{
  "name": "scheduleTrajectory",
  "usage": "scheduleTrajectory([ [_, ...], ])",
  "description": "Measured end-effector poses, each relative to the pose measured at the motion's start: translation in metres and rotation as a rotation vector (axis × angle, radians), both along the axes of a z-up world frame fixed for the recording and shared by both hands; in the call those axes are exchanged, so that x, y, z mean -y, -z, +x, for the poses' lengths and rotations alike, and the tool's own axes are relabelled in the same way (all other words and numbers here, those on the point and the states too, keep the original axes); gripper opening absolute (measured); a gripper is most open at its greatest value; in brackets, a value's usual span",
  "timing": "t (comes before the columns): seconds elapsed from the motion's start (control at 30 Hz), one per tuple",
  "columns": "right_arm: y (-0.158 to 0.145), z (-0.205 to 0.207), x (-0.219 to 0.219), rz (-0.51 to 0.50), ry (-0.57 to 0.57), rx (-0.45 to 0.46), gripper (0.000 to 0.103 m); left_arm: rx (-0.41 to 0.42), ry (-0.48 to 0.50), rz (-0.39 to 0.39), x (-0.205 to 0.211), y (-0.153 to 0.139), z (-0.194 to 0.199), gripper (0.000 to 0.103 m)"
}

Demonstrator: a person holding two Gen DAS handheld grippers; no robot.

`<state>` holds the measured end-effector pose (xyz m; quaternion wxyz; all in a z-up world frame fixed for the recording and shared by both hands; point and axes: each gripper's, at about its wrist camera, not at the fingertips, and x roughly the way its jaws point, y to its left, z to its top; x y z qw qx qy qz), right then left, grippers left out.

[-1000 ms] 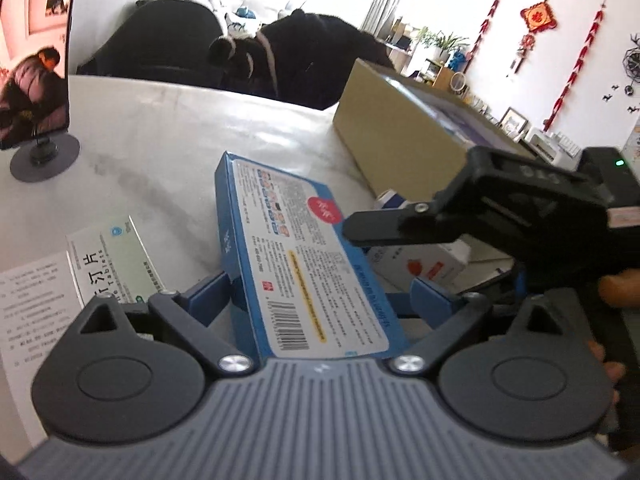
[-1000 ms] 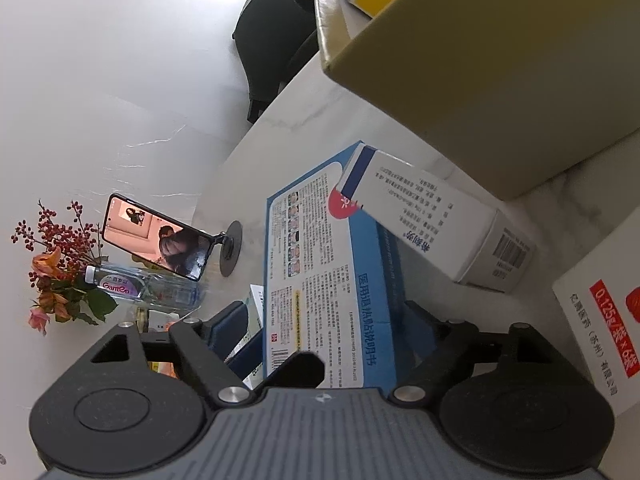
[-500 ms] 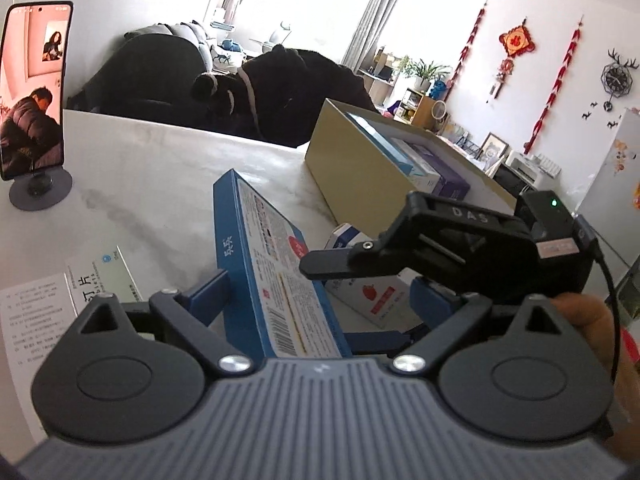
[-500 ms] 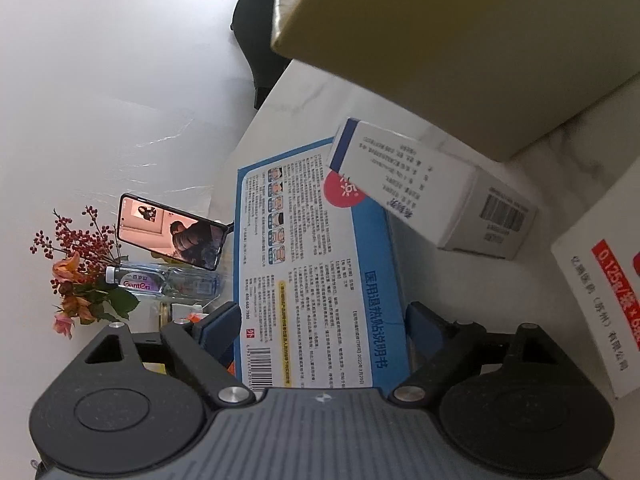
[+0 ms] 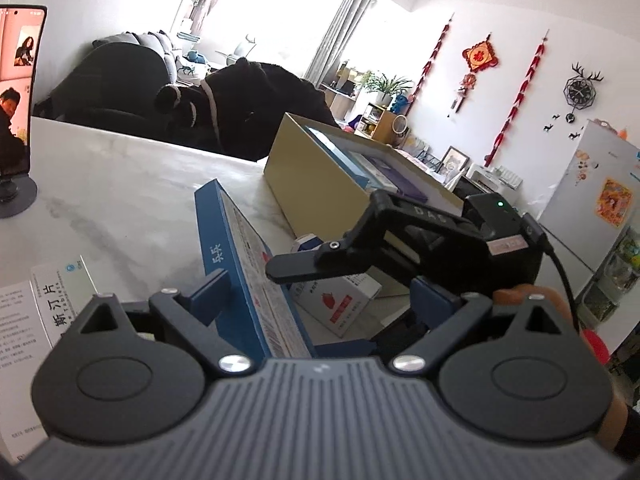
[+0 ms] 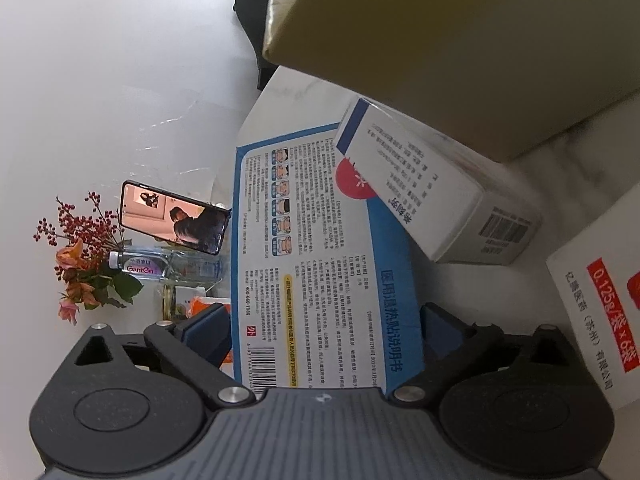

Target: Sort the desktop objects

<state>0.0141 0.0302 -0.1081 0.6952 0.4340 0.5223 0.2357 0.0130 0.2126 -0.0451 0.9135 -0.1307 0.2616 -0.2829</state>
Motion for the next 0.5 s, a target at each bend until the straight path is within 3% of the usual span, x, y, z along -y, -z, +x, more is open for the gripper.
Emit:
scheduleTrajectory([
  [0.5,-0.007,0.002,-0.011,-0.075,-0.055,0.016,0.103,0.028,0.033,-0.015,0.007,-0.003,-0.002,0.098],
])
